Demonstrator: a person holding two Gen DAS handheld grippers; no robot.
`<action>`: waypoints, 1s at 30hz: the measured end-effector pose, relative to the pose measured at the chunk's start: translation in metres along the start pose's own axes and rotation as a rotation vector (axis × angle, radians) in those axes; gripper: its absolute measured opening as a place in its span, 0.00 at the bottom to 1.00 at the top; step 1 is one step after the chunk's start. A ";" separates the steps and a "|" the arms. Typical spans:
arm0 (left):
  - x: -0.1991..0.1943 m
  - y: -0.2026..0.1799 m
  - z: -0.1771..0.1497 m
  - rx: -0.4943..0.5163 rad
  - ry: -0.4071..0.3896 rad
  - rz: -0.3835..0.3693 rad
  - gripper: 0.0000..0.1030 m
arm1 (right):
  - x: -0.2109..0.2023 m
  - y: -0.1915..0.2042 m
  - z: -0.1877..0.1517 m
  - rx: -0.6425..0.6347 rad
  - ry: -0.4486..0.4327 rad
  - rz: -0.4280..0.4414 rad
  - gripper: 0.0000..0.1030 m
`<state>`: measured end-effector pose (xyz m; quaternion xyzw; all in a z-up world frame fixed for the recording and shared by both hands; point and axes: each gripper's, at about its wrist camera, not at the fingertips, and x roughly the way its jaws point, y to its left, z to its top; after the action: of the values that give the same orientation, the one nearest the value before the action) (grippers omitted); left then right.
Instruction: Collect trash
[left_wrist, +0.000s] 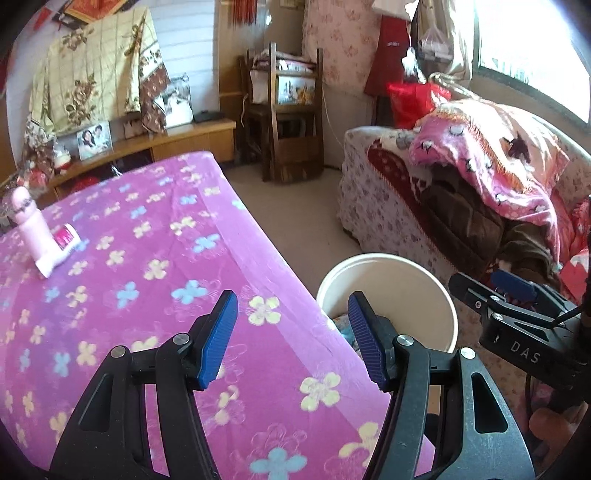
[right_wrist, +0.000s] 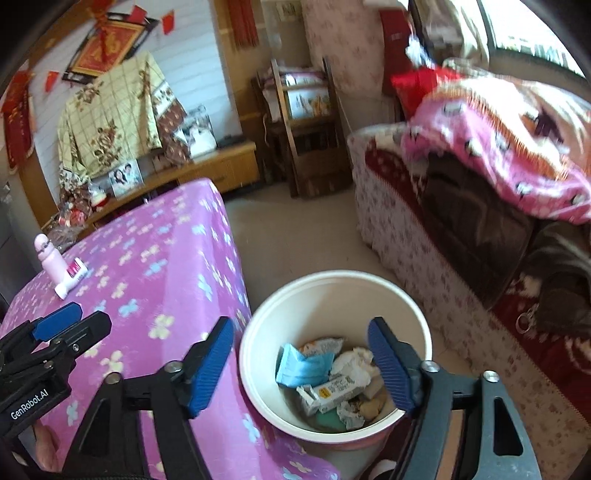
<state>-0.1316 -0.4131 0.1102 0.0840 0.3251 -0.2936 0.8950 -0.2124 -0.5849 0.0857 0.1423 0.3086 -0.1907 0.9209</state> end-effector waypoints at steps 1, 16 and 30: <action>-0.008 0.001 -0.001 0.002 -0.017 0.002 0.59 | -0.005 0.003 0.001 -0.005 -0.016 -0.002 0.77; -0.083 0.036 -0.011 -0.063 -0.165 0.064 0.59 | -0.078 0.051 0.011 -0.095 -0.184 -0.012 0.91; -0.115 0.052 -0.017 -0.056 -0.222 0.124 0.59 | -0.100 0.077 0.005 -0.131 -0.221 0.007 0.91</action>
<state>-0.1811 -0.3108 0.1672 0.0459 0.2263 -0.2360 0.9439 -0.2490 -0.4921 0.1631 0.0612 0.2168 -0.1816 0.9572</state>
